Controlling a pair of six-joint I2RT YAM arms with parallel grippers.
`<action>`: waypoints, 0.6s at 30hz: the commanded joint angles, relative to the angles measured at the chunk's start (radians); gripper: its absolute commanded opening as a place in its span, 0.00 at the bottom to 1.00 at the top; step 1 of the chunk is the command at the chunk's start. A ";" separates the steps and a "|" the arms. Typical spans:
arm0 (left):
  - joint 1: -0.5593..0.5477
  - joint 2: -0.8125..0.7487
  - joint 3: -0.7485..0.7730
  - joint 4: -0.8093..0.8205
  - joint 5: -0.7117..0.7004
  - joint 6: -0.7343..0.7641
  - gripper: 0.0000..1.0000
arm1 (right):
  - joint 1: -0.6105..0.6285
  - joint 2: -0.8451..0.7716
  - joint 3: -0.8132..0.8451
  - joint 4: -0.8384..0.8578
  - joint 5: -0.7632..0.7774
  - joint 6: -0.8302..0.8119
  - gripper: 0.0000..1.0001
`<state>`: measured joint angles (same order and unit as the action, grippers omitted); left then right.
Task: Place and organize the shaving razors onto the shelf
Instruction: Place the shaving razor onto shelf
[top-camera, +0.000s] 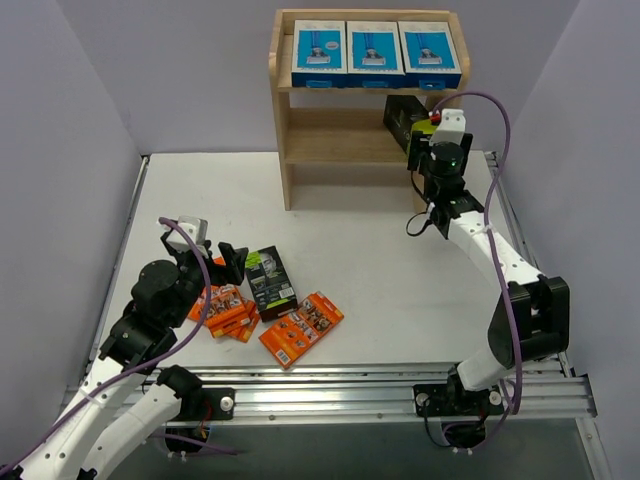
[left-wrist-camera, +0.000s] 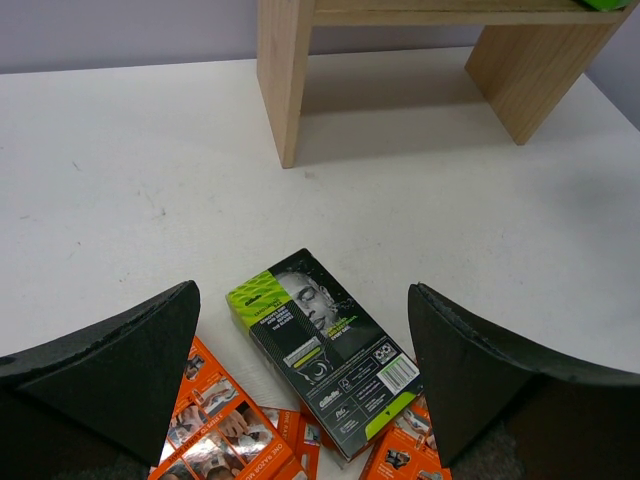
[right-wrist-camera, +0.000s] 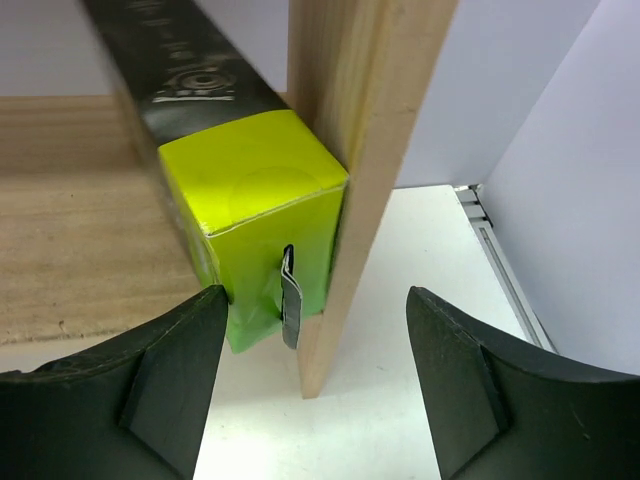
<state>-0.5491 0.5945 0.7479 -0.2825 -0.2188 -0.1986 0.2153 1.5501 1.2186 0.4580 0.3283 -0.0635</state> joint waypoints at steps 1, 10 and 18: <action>-0.003 0.002 0.021 0.008 0.012 0.008 0.94 | -0.045 -0.100 -0.010 0.039 0.109 -0.013 0.67; -0.003 0.004 0.021 0.002 0.006 0.007 0.94 | -0.047 -0.162 -0.056 0.025 0.035 0.008 0.67; -0.002 0.039 0.027 0.005 0.013 0.002 0.94 | -0.047 -0.168 -0.059 0.033 -0.064 0.039 0.67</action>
<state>-0.5491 0.6212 0.7479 -0.2890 -0.2188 -0.1989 0.1722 1.4151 1.1526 0.4381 0.3046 -0.0441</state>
